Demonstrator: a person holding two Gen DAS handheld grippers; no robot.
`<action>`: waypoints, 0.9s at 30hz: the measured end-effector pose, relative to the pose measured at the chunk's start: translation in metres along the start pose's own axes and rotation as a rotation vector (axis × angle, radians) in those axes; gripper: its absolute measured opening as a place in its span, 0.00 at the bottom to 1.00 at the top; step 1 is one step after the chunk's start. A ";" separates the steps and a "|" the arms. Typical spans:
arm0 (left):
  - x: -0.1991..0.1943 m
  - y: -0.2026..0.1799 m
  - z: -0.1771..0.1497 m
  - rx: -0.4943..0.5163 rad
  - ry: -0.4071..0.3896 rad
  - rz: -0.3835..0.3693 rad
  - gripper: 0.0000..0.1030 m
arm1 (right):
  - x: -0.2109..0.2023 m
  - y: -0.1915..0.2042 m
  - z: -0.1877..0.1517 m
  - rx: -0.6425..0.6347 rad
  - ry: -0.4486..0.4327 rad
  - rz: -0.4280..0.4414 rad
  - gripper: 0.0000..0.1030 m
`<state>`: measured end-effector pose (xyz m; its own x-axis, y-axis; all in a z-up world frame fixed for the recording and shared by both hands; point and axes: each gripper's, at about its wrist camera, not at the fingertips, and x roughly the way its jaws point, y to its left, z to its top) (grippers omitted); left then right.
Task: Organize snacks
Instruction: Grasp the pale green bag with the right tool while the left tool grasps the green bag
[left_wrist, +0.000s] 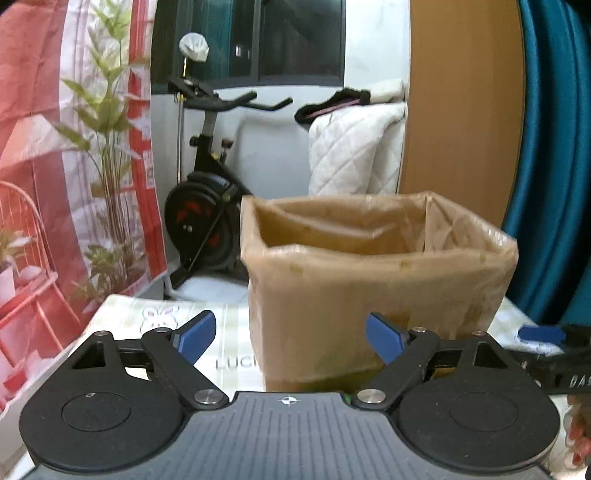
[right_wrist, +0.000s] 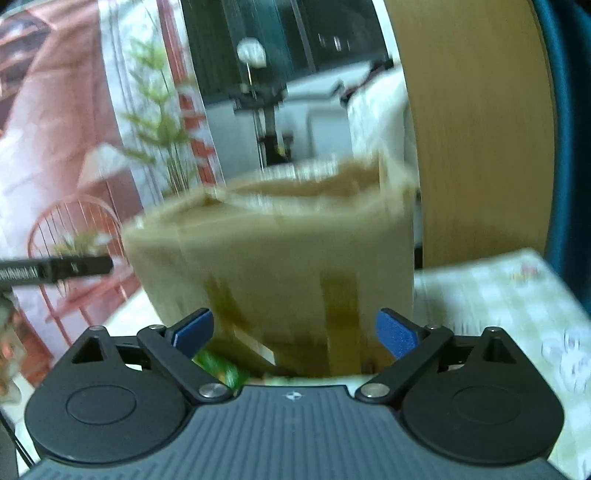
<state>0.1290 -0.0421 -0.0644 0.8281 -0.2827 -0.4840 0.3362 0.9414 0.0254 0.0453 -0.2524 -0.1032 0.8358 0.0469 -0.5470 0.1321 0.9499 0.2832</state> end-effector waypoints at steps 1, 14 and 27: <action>0.000 0.001 -0.004 -0.002 0.004 0.001 0.86 | 0.005 -0.003 -0.007 0.022 0.044 0.007 0.95; -0.003 0.011 -0.030 -0.040 0.041 -0.014 0.85 | 0.018 -0.014 -0.039 0.188 0.119 -0.002 1.00; 0.005 0.004 -0.052 -0.061 0.091 -0.029 0.85 | 0.007 -0.036 -0.065 0.348 0.147 0.072 1.00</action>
<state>0.1116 -0.0299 -0.1122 0.7733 -0.2951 -0.5611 0.3294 0.9433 -0.0421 0.0114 -0.2662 -0.1682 0.7677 0.1775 -0.6158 0.2701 0.7818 0.5620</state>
